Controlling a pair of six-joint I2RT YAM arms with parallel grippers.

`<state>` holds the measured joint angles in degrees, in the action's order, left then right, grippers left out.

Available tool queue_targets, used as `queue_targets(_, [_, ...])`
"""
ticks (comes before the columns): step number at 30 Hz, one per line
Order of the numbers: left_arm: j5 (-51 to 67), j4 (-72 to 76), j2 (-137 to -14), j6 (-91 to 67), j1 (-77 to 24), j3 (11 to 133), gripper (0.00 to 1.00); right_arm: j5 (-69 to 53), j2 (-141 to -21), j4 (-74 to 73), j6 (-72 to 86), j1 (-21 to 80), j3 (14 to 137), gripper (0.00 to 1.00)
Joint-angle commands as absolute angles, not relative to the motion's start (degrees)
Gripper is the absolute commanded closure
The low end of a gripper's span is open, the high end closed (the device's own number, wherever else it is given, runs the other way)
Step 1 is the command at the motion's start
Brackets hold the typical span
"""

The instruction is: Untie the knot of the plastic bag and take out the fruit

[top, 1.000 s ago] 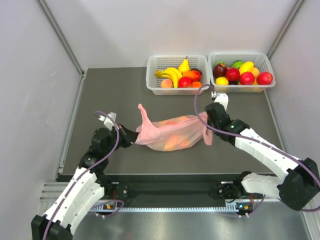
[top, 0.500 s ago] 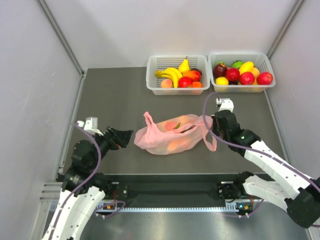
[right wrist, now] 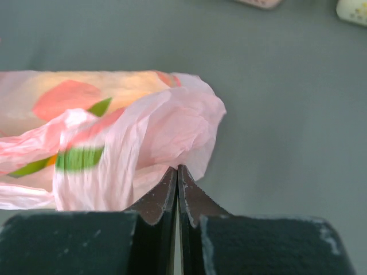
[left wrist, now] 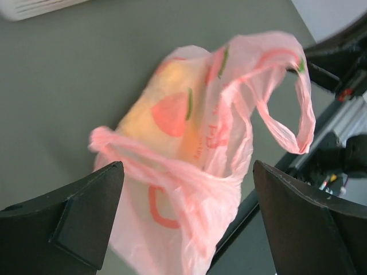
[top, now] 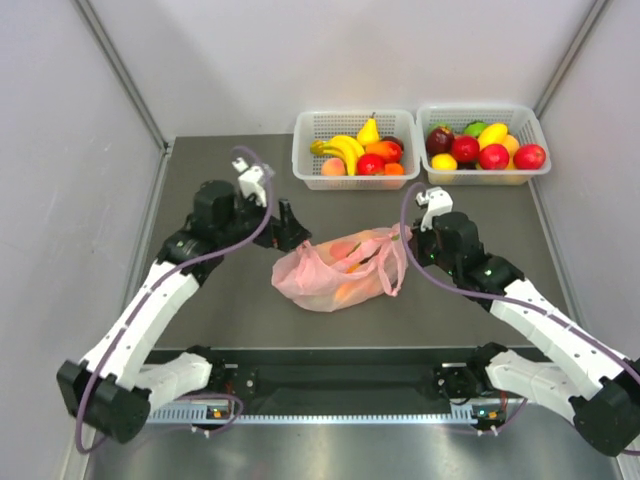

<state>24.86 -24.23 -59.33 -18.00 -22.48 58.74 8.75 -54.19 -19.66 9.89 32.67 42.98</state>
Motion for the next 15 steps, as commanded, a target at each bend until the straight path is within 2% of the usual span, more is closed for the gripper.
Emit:
queue_targets(1, [26.0, -21.5, -63.5, -8.6, -28.5, 66.0, 0.01, 5.3, -54.8, -15.1, 7.0, 32.1, 47.5, 1.0])
queue_targets(6, [25.3, -20.4, -73.2, -3.6, -34.6, 71.8, 0.01, 3.8, -54.4, -14.2, 6.3, 32.1, 47.1, 1.0])
queue_targets(15, [24.0, -23.7, -87.1, 3.6, -36.9, 78.3, 0.02, 0.2, -52.8, -14.2, 5.1, 32.1, 47.0, 1.0])
